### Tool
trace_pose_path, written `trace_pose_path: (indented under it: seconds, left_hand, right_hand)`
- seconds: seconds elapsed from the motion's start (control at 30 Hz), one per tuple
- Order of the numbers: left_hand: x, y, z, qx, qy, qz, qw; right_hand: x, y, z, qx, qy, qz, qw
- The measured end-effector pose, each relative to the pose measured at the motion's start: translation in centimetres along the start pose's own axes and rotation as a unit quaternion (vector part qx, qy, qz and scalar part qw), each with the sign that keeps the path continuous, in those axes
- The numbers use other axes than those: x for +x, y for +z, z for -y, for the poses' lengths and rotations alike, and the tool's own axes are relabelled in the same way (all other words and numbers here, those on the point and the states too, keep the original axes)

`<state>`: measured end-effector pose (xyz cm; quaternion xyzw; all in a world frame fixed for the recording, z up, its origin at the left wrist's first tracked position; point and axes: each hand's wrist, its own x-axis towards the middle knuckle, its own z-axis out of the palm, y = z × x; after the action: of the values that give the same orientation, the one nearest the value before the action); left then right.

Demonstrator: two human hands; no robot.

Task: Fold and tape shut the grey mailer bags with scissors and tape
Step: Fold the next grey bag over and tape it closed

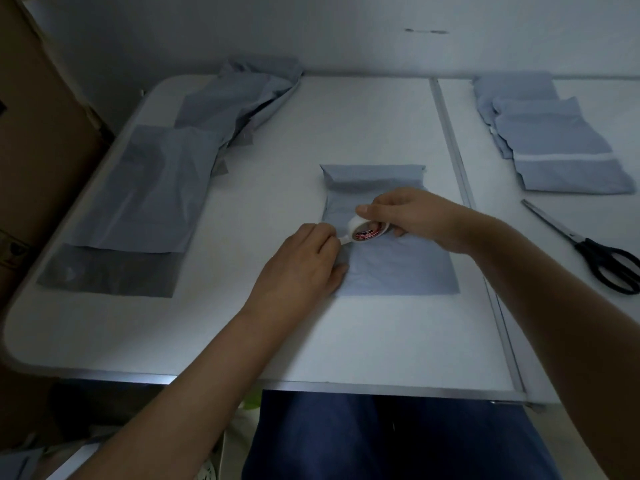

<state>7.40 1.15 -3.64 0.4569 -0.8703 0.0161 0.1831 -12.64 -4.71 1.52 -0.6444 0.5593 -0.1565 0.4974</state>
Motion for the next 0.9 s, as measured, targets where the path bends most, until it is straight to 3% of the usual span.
trace_pose_path:
  seconds: [0.23,0.5,0.9]
  left_hand:
    - [-0.4,0.7,-0.6,-0.018,-0.018,0.012,1.000]
    - [-1.1,1.0,-1.1,0.049,-0.020,-0.046,0.997]
    - [-1.2,0.9,-1.5,0.067,-0.031,-0.067,0.995]
  right_hand:
    - [0.5,-0.8,1.7,-0.066,-0.011,0.040,0.997]
    - [1.1,-0.8,3.6,-0.182,-0.033,0.033,0.982]
    - [0.7,-0.7,3.1,-0.193,-0.047,0.017,0.980]
